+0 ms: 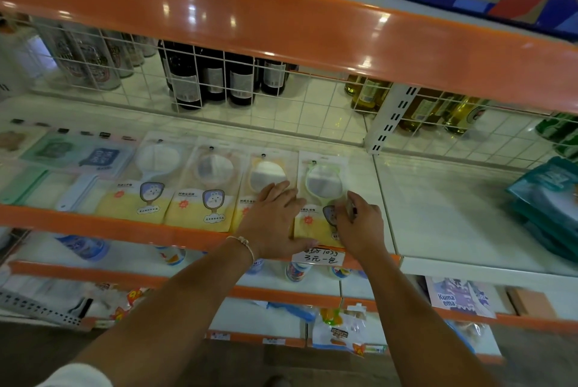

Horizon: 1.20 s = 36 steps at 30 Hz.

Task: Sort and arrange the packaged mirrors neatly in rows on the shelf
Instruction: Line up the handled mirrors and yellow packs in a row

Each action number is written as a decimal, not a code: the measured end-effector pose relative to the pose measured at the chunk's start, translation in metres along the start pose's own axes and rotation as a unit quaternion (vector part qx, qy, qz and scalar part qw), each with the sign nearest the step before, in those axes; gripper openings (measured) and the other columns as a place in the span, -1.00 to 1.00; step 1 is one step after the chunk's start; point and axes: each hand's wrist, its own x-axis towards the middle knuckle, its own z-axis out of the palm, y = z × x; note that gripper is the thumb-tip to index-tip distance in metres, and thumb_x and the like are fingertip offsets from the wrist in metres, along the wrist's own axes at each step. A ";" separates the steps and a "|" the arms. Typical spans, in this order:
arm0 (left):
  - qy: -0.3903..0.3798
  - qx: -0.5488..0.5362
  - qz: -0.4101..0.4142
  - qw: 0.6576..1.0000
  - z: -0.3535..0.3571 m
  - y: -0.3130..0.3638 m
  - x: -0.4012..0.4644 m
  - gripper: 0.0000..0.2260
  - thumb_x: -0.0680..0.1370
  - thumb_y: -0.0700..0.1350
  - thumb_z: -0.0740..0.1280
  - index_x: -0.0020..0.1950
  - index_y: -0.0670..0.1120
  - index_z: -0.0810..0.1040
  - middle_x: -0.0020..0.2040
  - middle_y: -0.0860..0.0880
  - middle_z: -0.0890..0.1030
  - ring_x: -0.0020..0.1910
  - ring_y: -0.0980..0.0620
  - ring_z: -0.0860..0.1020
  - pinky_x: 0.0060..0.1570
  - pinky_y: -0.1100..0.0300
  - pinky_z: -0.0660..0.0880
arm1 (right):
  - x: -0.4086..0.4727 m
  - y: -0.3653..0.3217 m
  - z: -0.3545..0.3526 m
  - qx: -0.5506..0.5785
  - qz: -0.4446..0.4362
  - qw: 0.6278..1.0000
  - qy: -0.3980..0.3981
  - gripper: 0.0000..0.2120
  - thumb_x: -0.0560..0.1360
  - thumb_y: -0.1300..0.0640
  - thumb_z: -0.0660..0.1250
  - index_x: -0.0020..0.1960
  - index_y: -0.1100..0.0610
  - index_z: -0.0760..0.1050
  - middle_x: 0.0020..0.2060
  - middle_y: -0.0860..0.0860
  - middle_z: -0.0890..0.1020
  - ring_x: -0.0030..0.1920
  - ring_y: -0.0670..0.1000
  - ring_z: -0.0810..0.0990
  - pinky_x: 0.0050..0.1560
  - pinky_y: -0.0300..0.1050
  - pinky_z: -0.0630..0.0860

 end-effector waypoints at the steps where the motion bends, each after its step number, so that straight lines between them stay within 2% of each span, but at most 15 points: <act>1: -0.003 0.002 0.000 1.000 0.000 0.000 0.000 -0.12 0.36 0.53 0.01 0.51 0.01 0.27 0.53 -0.03 0.24 0.56 -0.03 -0.02 0.52 -0.02 -0.10 | 0.000 0.000 0.000 -0.003 0.002 1.000 -0.002 -0.49 0.41 -0.22 0.09 0.20 0.01 0.51 -0.16 0.11 0.59 -0.12 0.13 0.55 -0.22 -0.19 0.36; 4: -0.013 0.007 -0.001 1.000 -0.002 0.001 0.000 -0.12 0.36 0.54 -0.02 0.51 0.02 0.25 0.54 -0.02 0.22 0.56 -0.02 -0.03 0.52 -0.02 -0.10 | 0.001 0.003 0.002 -0.009 0.009 1.000 -0.009 -0.44 0.40 -0.26 0.07 0.22 0.03 0.51 -0.13 0.13 0.60 -0.09 0.14 0.56 -0.19 -0.18 0.39; 7: -0.010 0.006 0.000 1.000 -0.001 0.000 -0.001 -0.14 0.37 0.53 0.03 0.51 0.02 0.26 0.53 -0.02 0.24 0.56 -0.03 -0.01 0.52 -0.03 -0.09 | 0.000 0.004 0.001 -0.010 0.020 1.000 -0.013 -0.47 0.41 -0.25 0.11 0.20 0.04 0.51 -0.13 0.12 0.60 -0.09 0.14 0.57 -0.19 -0.18 0.37; 12: 0.022 -0.011 0.000 1.000 -0.003 0.000 -0.002 -0.19 0.41 0.49 0.00 0.45 -0.03 0.37 0.46 -0.05 0.35 0.51 -0.08 0.16 0.51 -0.04 0.00 | 0.003 -0.002 -0.006 0.014 0.035 0.999 -0.010 -0.66 0.50 0.01 0.34 0.23 0.11 0.52 -0.08 0.06 0.63 -0.02 0.11 0.58 -0.17 -0.17 0.44; 14: 0.053 -0.026 -0.007 0.998 -0.003 -0.002 -0.004 -0.27 0.49 0.42 0.00 0.40 -0.07 0.43 0.43 -0.09 0.39 0.48 -0.12 0.22 0.50 -0.06 0.05 | 0.010 -0.005 -0.011 0.007 0.045 0.999 -0.011 -0.56 0.51 -0.02 0.36 0.33 0.14 0.47 0.09 0.09 0.62 0.08 0.10 0.57 0.03 -0.08 0.49; 16: 0.073 -0.023 -0.041 0.996 -0.003 -0.007 -0.006 -0.34 0.55 0.34 -0.04 0.37 -0.09 0.48 0.45 -0.13 0.38 0.50 -0.14 0.22 0.50 -0.10 0.06 | 0.019 -0.009 -0.013 -0.043 0.033 0.998 -0.016 -0.45 0.51 -0.10 0.34 0.41 0.14 0.40 0.26 0.13 0.55 0.23 0.15 0.51 0.26 0.08 0.44; 17: 0.074 -0.013 -0.065 0.995 -0.004 -0.011 -0.008 -0.36 0.57 0.30 -0.06 0.36 -0.09 0.48 0.47 -0.15 0.36 0.51 -0.15 0.19 0.51 -0.11 0.04 | 0.022 -0.013 -0.012 -0.069 0.024 0.997 -0.027 -0.42 0.51 -0.14 0.32 0.43 0.12 0.37 0.31 0.13 0.51 0.28 0.17 0.47 0.31 0.12 0.40; 19: 0.064 0.010 -0.106 0.992 -0.009 -0.021 -0.010 -0.39 0.58 0.23 -0.07 0.39 -0.11 0.46 0.50 -0.17 0.31 0.53 -0.21 0.13 0.52 -0.15 -0.03 | 0.026 -0.021 -0.007 -0.104 0.014 0.993 -0.056 -0.33 0.47 -0.22 0.29 0.48 0.07 0.29 0.37 0.13 0.42 0.35 0.22 0.39 0.34 0.14 0.36; 21: 0.041 0.019 -0.125 0.991 -0.015 -0.032 -0.010 -0.42 0.58 0.20 -0.04 0.45 -0.11 0.38 0.53 -0.17 0.24 0.54 -0.24 0.06 0.51 -0.18 -0.09 | 0.028 -0.028 -0.002 -0.125 0.017 0.989 -0.083 -0.28 0.47 -0.29 0.25 0.53 -0.03 0.18 0.50 0.14 0.23 0.44 0.26 0.27 0.38 0.18 0.30; 24: -0.017 0.022 -0.123 0.992 -0.014 -0.041 -0.012 -0.37 0.57 0.26 -0.10 0.55 -0.03 0.21 0.58 -0.09 0.11 0.56 -0.19 -0.04 0.51 -0.17 -0.15 | 0.026 -0.028 0.003 -0.152 0.008 0.981 -0.120 -0.32 0.52 -0.29 0.21 0.55 -0.08 0.12 0.58 0.08 0.04 0.52 0.20 0.13 0.46 0.16 0.17; 27: -0.043 0.030 -0.120 0.991 -0.011 -0.042 -0.014 -0.26 0.49 0.34 -0.25 0.57 0.02 0.15 0.60 -0.07 0.06 0.57 -0.17 -0.06 0.50 -0.17 -0.17 | 0.022 -0.029 0.006 -0.174 0.003 0.977 -0.124 -0.38 0.54 -0.27 0.18 0.53 -0.09 0.18 0.58 0.08 0.05 0.52 0.18 0.14 0.46 0.13 0.13; 32: -0.048 0.038 -0.120 0.991 -0.011 -0.043 -0.013 -0.35 0.56 0.30 -0.14 0.57 0.02 0.14 0.60 -0.08 0.04 0.57 -0.17 -0.06 0.50 -0.17 -0.19 | 0.021 -0.032 0.007 -0.169 0.003 0.977 -0.127 -0.38 0.56 -0.26 0.17 0.53 -0.04 0.20 0.58 0.10 0.06 0.52 0.18 0.13 0.47 0.07 0.14; 36: -0.056 0.035 -0.117 0.991 -0.013 -0.042 -0.013 -0.34 0.55 0.30 -0.15 0.58 0.02 0.12 0.60 -0.08 0.03 0.57 -0.16 -0.08 0.51 -0.16 -0.18 | 0.020 -0.032 0.007 -0.167 0.001 0.978 -0.128 -0.38 0.56 -0.25 0.18 0.54 -0.02 0.19 0.58 0.11 0.05 0.52 0.18 0.11 0.48 0.05 0.13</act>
